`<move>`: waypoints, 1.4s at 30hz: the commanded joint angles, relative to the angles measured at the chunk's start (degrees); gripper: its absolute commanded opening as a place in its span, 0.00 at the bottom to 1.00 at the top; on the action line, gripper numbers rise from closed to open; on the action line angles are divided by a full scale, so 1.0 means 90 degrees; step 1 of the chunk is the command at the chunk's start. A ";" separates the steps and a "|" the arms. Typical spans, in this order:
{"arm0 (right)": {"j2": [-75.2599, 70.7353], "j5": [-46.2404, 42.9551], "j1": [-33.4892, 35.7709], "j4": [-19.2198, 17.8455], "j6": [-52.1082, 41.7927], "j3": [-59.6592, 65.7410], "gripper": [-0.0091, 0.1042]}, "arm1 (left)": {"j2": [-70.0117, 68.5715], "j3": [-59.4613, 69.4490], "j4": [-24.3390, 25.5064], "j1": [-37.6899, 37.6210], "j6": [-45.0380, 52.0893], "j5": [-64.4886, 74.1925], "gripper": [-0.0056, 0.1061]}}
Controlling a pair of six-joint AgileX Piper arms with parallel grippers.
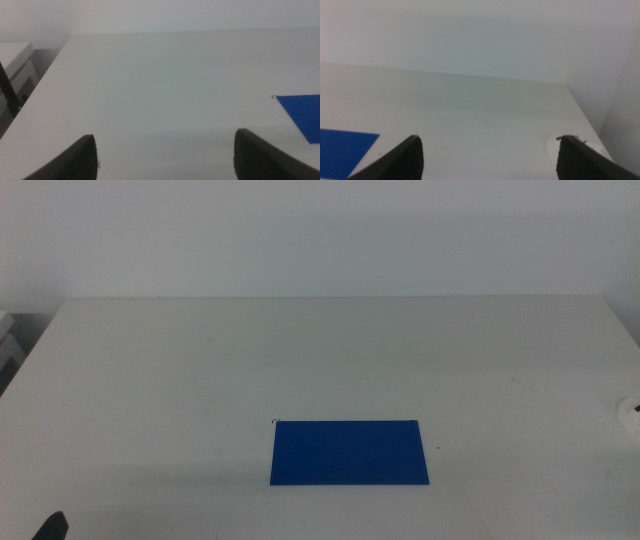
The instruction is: Use one arm to grab the shoe from the table and place it on the mat.
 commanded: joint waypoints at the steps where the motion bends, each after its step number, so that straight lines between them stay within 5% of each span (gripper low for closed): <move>1: -0.0064 -0.0262 -0.0014 -0.0062 -0.0057 -0.0346 0.80 | -0.0088 0.0045 -0.0049 -0.0031 -0.0032 -0.0511 0.89; 21: 0.3050 0.2344 -0.0008 -0.0084 -0.0057 -0.4040 0.80 | -0.0088 0.0045 -0.0049 -0.0031 -0.0032 -0.0511 0.89; 35: 0.5736 0.6163 -0.0008 -0.0039 0.0153 -0.7110 0.80 | -0.0088 0.0045 -0.0049 -0.0031 -0.0032 -0.0511 0.89; 42: 0.6829 0.6868 -0.0259 0.0203 -0.0775 -0.8000 0.80 | -0.0088 0.0045 -0.0049 -0.0031 -0.0032 -0.0511 0.89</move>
